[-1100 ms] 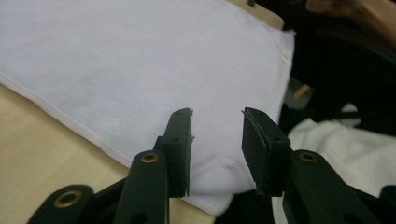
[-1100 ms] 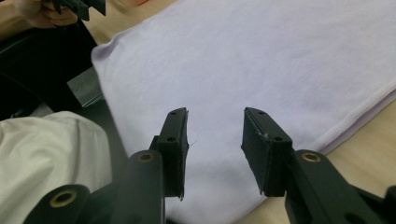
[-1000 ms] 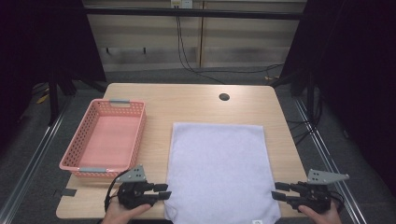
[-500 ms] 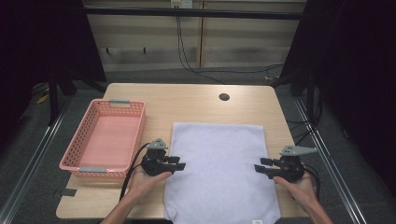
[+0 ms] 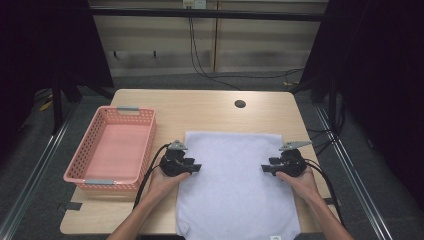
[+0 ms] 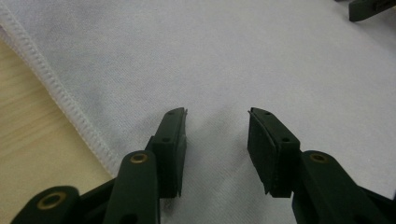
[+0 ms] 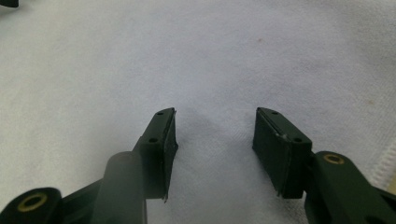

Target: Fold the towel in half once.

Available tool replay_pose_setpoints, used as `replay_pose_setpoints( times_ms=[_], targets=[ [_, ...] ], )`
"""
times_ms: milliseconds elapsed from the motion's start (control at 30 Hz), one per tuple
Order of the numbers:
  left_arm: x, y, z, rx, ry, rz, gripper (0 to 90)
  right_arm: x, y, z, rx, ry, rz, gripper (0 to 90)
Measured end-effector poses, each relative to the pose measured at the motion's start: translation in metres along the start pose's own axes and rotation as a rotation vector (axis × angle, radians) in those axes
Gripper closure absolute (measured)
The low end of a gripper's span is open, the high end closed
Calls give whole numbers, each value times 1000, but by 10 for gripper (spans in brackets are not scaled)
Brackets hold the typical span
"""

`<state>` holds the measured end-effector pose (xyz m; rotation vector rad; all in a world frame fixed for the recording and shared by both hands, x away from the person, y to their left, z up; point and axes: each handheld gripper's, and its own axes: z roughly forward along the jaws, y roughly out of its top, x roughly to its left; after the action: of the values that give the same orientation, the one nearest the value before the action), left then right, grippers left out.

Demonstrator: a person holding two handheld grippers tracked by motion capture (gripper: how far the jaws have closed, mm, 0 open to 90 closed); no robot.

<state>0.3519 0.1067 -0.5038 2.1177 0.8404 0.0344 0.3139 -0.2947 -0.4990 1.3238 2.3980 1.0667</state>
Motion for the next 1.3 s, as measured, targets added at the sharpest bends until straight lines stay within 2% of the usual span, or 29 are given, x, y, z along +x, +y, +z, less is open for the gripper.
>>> replay_pose_setpoints(
  times_ms=[33,167,267,433,500,600,667,733,833,933,1000,1067,1100,1133,1200,1233,1300],
  targets=[
    [-1,0,0,6,-1,-2,569,0,-2,-1,-3,4,0,491],
    [-7,-6,-4,12,-13,43,601,3,-10,-8,-4,8,-16,492],
    [-12,-13,-9,10,-36,46,624,8,-18,-16,8,15,-27,492],
    [-26,-21,-14,16,-46,36,623,13,-34,-31,17,45,-39,511],
    [-32,-22,-14,24,-47,50,623,15,-40,-36,15,49,-39,515],
    [-40,-28,-18,39,-76,69,624,19,-47,-43,17,53,-28,514],
    [-47,-35,-24,51,-97,66,624,24,-54,-49,18,69,-21,514],
    [-56,-42,-31,66,-116,69,624,33,-60,-53,22,64,-30,513],
    [-68,-54,-43,89,-131,68,625,44,-67,-59,34,89,-33,513],
    [-81,-64,-53,110,-132,91,625,55,-73,-65,55,134,-25,512],
    [-82,-66,-57,115,-136,100,623,59,-76,-68,67,160,-20,513],
    [-77,-62,-57,107,-136,87,590,59,-75,-68,64,150,-34,505],
    [-74,-59,-57,85,-120,94,587,57,-72,-69,39,129,-31,493],
    [-69,-55,-57,68,-111,95,585,52,-68,-69,10,105,-28,493],
    [-60,-45,-56,32,-91,64,586,37,-57,-70,-49,40,-15,485],
    [-57,-42,-55,26,-84,68,584,29,-51,-70,-69,17,-6,482],
    [-47,-33,-52,11,-65,53,579,15,-40,-68,-70,-14,-12,482]
  ],
)
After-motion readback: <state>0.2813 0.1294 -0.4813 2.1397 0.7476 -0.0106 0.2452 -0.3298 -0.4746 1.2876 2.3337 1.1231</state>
